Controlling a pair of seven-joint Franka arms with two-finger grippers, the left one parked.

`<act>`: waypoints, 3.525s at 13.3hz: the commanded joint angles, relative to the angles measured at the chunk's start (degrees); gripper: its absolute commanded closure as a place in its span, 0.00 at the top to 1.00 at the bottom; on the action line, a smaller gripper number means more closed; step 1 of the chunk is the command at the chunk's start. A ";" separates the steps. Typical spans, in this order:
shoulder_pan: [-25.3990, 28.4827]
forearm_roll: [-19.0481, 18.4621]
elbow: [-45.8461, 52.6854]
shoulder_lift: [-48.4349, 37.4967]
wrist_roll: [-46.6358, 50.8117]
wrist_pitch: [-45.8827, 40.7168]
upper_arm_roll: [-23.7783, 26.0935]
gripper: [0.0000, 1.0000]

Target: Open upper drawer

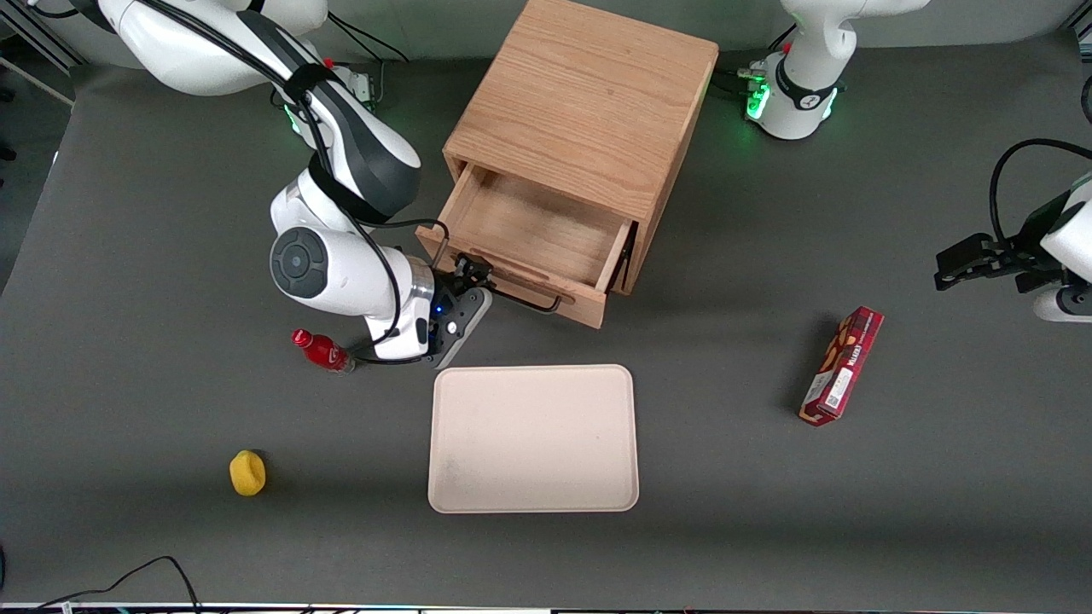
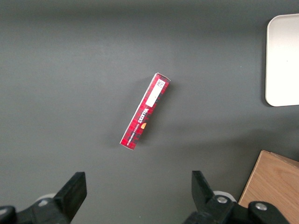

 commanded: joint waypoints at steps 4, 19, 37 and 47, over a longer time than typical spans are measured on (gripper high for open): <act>0.98 0.91 1.43 -0.80 -2.89 0.24 -2.51 1.00; 2.21 0.82 3.62 0.69 -8.43 1.64 -7.78 1.00; 2.12 0.82 6.70 1.74 -12.12 1.73 -11.12 1.00; -2.35 6.53 9.25 -4.22 -10.99 -6.52 -11.12 1.00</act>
